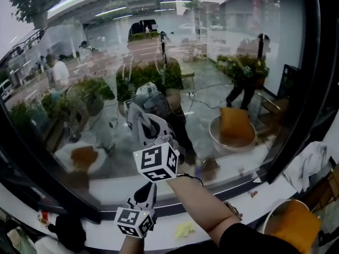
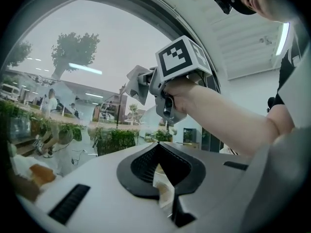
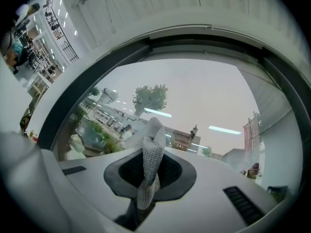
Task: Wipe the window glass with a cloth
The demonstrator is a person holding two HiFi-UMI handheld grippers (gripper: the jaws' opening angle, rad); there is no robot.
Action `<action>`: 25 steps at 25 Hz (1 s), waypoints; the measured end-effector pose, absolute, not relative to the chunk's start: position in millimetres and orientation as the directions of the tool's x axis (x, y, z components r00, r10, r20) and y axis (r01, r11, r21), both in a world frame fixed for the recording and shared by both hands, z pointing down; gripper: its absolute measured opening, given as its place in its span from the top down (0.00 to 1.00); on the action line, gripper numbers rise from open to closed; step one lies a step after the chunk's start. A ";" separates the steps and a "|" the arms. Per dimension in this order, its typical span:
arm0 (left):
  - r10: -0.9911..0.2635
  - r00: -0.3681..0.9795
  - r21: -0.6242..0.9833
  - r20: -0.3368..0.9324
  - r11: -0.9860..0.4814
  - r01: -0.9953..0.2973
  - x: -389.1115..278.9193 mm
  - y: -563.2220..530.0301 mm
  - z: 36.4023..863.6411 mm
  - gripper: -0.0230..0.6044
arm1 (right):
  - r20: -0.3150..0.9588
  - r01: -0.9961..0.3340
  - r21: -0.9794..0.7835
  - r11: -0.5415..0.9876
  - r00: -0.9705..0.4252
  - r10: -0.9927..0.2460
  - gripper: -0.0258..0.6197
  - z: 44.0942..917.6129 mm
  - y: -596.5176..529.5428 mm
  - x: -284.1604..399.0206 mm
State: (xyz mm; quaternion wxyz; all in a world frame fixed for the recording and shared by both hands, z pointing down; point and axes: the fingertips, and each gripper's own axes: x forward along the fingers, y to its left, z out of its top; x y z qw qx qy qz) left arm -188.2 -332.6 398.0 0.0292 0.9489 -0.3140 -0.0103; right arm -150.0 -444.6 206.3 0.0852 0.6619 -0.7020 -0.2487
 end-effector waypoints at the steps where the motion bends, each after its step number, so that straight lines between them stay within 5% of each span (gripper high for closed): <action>1: -0.577 0.817 0.060 0.002 -0.815 -0.576 -177.6 -335.9 400.5 0.95 | -0.210 -0.889 0.457 -0.016 -0.090 -0.974 0.90 207.4 -445.6 -136.7; 25: -0.416 0.909 0.027 0.035 -0.909 -0.417 22.4 -276.1 395.9 0.95 | -0.212 -0.901 0.380 -0.207 0.133 -0.968 0.90 216.4 -366.3 123.5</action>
